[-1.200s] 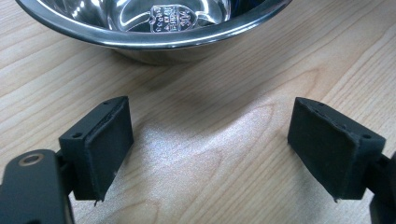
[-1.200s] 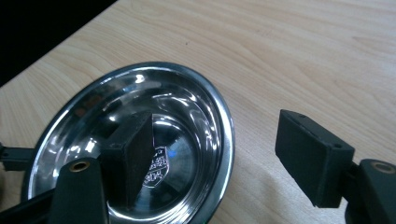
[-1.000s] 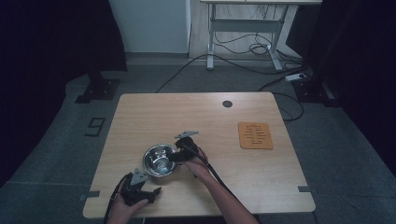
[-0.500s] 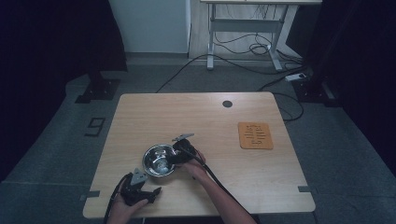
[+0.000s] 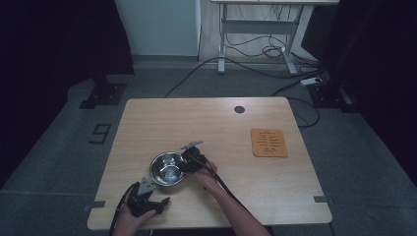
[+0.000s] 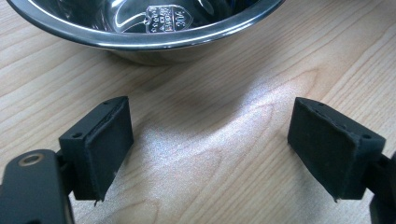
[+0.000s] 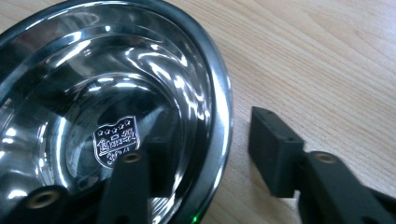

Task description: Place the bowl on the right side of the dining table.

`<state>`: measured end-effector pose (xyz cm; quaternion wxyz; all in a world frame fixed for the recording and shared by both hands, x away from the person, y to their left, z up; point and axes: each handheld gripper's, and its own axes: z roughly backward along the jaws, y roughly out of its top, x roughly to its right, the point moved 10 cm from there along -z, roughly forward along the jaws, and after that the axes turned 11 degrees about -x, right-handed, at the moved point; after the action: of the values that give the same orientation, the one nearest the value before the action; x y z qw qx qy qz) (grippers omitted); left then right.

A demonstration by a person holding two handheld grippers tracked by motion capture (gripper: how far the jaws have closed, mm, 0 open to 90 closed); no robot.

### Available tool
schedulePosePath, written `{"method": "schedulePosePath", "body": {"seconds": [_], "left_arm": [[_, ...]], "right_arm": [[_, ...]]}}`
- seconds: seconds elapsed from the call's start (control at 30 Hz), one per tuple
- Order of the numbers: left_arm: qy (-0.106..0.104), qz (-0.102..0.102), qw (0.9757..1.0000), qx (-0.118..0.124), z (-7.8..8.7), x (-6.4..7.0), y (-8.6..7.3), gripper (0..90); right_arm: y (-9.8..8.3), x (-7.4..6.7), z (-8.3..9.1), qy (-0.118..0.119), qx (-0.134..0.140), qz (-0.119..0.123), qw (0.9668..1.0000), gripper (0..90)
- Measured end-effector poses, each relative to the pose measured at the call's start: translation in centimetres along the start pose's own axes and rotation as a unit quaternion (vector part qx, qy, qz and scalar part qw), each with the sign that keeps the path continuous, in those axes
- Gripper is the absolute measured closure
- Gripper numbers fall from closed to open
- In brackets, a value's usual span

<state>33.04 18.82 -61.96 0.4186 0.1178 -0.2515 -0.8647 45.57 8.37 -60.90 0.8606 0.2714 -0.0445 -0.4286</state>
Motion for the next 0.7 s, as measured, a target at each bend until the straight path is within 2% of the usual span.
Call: {"method": "schedulePosePath", "body": {"seconds": [0.13,0.27,0.33,0.4,0.57,0.7], "left_arm": [[0.0,0.001,1.0,0.001,-0.01,0.02,0.02,13.8],[0.0,0.001,1.0,0.001,-0.01,0.01,0.02,13.8],[0.0,0.0,1.0,0.0,0.0,-0.01,-0.01,13.8],[0.0,-0.001,1.0,0.0,0.01,0.0,-0.01,13.8],[0.0,-0.001,1.0,0.0,0.01,-0.02,-0.01,13.8],[0.0,-0.001,1.0,0.0,0.01,-0.02,-0.01,13.8]], "right_arm": [[0.03,0.13,0.05,0.014,-0.002,-0.017,0.9998,65.1],[-0.01,0.04,0.18,0.02,-0.006,-0.021,0.9996,75.7],[-0.03,-0.05,0.21,0.02,-0.008,-0.028,0.9994,76.6],[-0.01,0.0,0.26,0.034,-0.01,-0.041,0.9985,83.2],[0.34,0.12,0.57,0.066,-0.002,-0.071,0.9953,86.4],[0.44,0.31,0.86,0.062,0.003,-0.069,0.9957,86.6]]}}
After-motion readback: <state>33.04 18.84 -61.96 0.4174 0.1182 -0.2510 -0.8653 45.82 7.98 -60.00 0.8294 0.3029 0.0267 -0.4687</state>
